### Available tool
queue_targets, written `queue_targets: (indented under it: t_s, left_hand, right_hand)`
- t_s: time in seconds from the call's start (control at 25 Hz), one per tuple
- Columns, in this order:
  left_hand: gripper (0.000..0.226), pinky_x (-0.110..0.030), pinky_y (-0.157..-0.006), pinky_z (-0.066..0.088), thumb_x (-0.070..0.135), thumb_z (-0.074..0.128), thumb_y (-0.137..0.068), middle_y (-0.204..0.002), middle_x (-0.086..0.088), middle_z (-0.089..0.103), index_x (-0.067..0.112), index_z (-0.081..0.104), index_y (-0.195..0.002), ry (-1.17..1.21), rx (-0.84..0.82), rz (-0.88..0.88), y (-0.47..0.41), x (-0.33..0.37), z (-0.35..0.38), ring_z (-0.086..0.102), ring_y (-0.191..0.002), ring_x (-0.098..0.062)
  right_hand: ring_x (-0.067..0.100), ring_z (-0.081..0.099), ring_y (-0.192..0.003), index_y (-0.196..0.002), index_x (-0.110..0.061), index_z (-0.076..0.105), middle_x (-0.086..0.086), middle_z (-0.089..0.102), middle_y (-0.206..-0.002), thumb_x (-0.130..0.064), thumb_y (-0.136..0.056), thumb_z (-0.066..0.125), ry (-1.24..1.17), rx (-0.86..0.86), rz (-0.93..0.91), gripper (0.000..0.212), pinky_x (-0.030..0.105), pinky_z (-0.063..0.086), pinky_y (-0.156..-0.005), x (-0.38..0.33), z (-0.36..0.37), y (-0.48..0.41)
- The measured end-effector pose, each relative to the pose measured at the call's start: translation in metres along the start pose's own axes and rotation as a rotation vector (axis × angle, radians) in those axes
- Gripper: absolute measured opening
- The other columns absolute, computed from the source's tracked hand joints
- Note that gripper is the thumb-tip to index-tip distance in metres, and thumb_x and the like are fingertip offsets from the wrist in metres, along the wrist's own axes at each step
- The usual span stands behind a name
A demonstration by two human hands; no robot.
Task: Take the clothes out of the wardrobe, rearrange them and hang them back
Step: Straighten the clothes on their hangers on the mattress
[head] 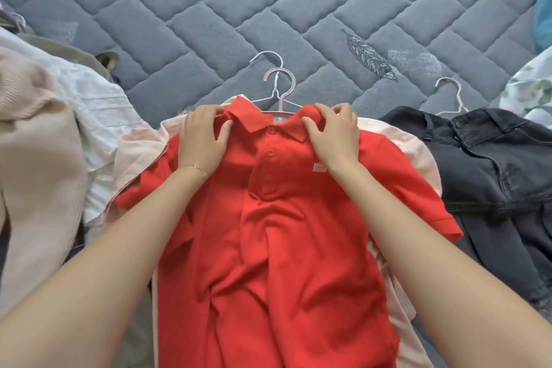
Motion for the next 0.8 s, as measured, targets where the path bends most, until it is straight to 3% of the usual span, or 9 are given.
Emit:
queue_targets:
  t_s: [0.2,0.4,0.56,0.8]
  left_hand:
    - [0.045,-0.044,-0.114,0.025,0.023,0.06,-0.092,-0.147,-0.004,0.046,0.02,0.052,-0.136,-0.059,-0.004,-0.003,0.029,0.029,-0.052,0.038,-0.139,-0.025]
    - [0.048,-0.046,-0.112,0.031,0.02,0.058,-0.089,-0.144,-0.004,0.05,0.021,0.053,-0.136,-0.046,-0.012,0.03,0.095,0.091,-0.171,0.043,-0.135,-0.026]
    - [0.048,-0.032,-0.112,0.023,0.019,0.06,-0.09,-0.147,-0.002,0.046,0.02,0.053,-0.137,-0.015,0.066,-0.139,0.176,0.134,-0.281,0.038,-0.139,-0.023]
    - [0.046,-0.045,-0.115,0.027,0.019,0.057,-0.093,-0.147,-0.005,0.046,0.016,0.051,-0.139,0.091,0.224,-0.259,0.27,0.157,-0.418,0.037,-0.139,-0.025]
  right_hand:
    - [0.028,0.044,-0.123,-0.142,-0.016,0.047,0.008,0.052,-0.132,-0.034,-0.09,0.063,-0.045,-0.058,-0.174,0.058,0.038,0.033,-0.108,-0.046,-0.046,0.037]
    - [0.025,0.045,-0.13,-0.141,-0.014,0.048,0.005,0.054,-0.138,-0.025,-0.089,0.065,-0.166,-0.195,-0.228,0.056,0.036,0.032,-0.111,-0.115,-0.139,0.106]
    - [0.024,0.041,-0.135,-0.141,-0.013,0.048,0.006,0.051,-0.142,-0.022,-0.09,0.064,-0.182,-0.251,-0.327,0.054,0.039,0.03,-0.112,-0.172,-0.227,0.176]
    - [0.023,0.045,-0.132,-0.139,-0.009,0.051,0.007,0.053,-0.14,-0.018,-0.089,0.066,-0.338,-0.27,-0.46,0.052,0.037,0.031,-0.113,-0.26,-0.321,0.281]
Point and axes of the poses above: each hand's wrist, its own y-axis away from the middle knuckle, its own z-axis out of the palm, x = y × z, the point moved 6 cm from there along -y, towards the middle knuckle
